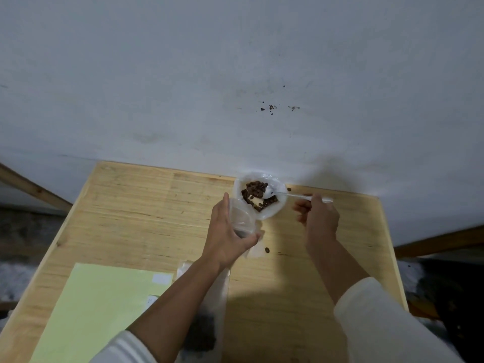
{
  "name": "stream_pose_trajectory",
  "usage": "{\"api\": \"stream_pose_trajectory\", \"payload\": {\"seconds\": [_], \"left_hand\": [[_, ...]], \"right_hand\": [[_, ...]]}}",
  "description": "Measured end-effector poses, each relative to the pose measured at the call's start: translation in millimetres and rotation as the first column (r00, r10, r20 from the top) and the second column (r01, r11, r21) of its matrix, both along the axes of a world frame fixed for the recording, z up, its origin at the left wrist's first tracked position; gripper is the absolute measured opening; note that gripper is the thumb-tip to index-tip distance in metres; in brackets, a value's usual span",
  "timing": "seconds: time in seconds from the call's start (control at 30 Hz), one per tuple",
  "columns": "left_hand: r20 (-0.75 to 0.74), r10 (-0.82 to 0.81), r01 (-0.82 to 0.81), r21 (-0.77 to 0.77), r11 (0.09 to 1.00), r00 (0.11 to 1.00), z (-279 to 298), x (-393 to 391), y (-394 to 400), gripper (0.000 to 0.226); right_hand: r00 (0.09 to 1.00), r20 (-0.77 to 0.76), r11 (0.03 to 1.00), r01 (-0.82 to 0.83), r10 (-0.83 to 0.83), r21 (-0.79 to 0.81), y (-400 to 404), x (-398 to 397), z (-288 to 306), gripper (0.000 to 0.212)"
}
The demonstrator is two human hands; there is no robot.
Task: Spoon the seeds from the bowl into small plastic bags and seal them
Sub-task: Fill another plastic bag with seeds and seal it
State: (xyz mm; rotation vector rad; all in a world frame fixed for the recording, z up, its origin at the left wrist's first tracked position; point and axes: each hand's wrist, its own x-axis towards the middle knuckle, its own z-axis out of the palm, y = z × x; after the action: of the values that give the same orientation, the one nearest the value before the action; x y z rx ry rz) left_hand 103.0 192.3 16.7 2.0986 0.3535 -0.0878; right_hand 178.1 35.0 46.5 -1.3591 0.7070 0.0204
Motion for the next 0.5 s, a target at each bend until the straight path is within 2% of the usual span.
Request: {"api": "stream_pose_trajectory", "payload": {"seconds": [0.07, 0.13, 0.2, 0.27, 0.33, 0.4, 0.5], "left_hand": [[0.014, 0.005, -0.005, -0.021, 1.000, 1.000, 2.0, 0.6, -0.3, 0.117], [0.029, 0.016, -0.014, -0.055, 0.998, 0.999, 4.2, 0.4, -0.6, 0.116], [0.052, 0.018, -0.015, -0.061, 0.998, 0.998, 6.7, -0.3, -0.1, 0.115], [0.085, 0.006, -0.004, -0.018, 1.000, 0.996, 10.2, -1.6, 1.7, 0.114], [0.121, -0.013, 0.011, 0.019, 1.000, 0.993, 14.5, -4.0, 4.7, 0.114], [0.152, -0.030, 0.025, 0.033, 0.999, 0.988, 17.9, -7.4, 8.0, 0.114], [0.197, -0.053, 0.044, 0.049, 0.998, 0.979, 22.6, -13.9, 12.6, 0.111]], "right_hand": [[0.989, 0.102, 0.993, -0.101, 0.106, -0.053, 1.3, -10.4, 16.8, 0.025], [0.940, 0.204, 0.950, -0.229, 0.272, -0.213, 2.6, -23.3, 29.9, 0.024], [0.847, 0.289, 0.852, -0.304, 0.447, -0.427, 3.7, -35.4, 42.0, 0.022], [0.730, 0.323, 0.713, -0.311, 0.602, -0.628, 3.7, -44.3, 52.4, 0.019], [0.661, 0.314, 0.620, -0.294, 0.681, -0.727, 2.5, -52.2, 59.5, 0.017], [0.654, 0.302, 0.584, -0.264, 0.694, -0.768, 0.0, -60.2, 63.5, 0.011], [0.700, 0.245, 0.515, -0.202, 0.671, -0.833, -5.8, -76.7, 68.4, 0.008]]}}
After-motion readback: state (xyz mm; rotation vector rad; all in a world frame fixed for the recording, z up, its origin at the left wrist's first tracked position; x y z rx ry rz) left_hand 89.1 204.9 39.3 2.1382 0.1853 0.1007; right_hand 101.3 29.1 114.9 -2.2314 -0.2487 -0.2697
